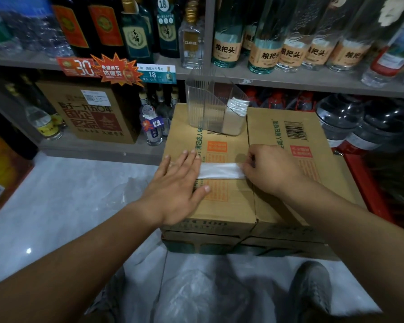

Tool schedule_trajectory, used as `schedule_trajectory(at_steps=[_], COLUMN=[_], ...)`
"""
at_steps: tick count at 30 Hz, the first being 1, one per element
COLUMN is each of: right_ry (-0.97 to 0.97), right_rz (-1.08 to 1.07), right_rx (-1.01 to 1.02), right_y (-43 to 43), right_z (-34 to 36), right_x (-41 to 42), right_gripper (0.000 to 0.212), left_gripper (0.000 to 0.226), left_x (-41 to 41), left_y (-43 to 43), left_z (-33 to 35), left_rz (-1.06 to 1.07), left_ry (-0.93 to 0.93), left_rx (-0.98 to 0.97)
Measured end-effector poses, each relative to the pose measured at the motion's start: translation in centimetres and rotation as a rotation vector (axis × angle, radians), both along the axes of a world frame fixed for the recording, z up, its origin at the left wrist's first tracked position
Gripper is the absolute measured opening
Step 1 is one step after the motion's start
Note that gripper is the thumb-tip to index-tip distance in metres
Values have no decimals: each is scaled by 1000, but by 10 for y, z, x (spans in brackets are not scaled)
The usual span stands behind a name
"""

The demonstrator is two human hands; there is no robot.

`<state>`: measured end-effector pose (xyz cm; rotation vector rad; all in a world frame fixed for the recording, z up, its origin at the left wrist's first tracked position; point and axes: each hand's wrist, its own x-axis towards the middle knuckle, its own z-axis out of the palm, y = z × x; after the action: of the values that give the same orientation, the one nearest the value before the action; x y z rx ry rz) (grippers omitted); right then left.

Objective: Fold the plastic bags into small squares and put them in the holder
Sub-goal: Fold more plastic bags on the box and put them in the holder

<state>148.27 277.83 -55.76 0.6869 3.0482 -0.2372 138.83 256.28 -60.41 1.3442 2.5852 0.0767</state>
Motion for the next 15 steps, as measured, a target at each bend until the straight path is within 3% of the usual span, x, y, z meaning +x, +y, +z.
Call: schedule_trajectory(at_steps=[2, 4, 7, 10, 15], right_ry=[120, 237, 30, -200, -229], right_rz=[-5, 138, 415, 380, 275], right_rx=[183, 197, -14, -71, 7], right_y=[-8, -26, -54, -48, -24], right_z=[0, -2, -16, -29, -25], right_x=[3, 9, 19, 27, 38], right_gripper=[14, 30, 59, 69, 73], left_gripper=[84, 87, 87, 91, 93], left_x=[0, 2, 4, 5, 4], left_y=[1, 2, 3, 3, 1], left_z=[0, -1, 1, 2, 2], left_rz=[1, 6, 15, 23, 24], left_ry=[30, 45, 61, 58, 33], left_rx=[-9, -20, -32, -30, -8])
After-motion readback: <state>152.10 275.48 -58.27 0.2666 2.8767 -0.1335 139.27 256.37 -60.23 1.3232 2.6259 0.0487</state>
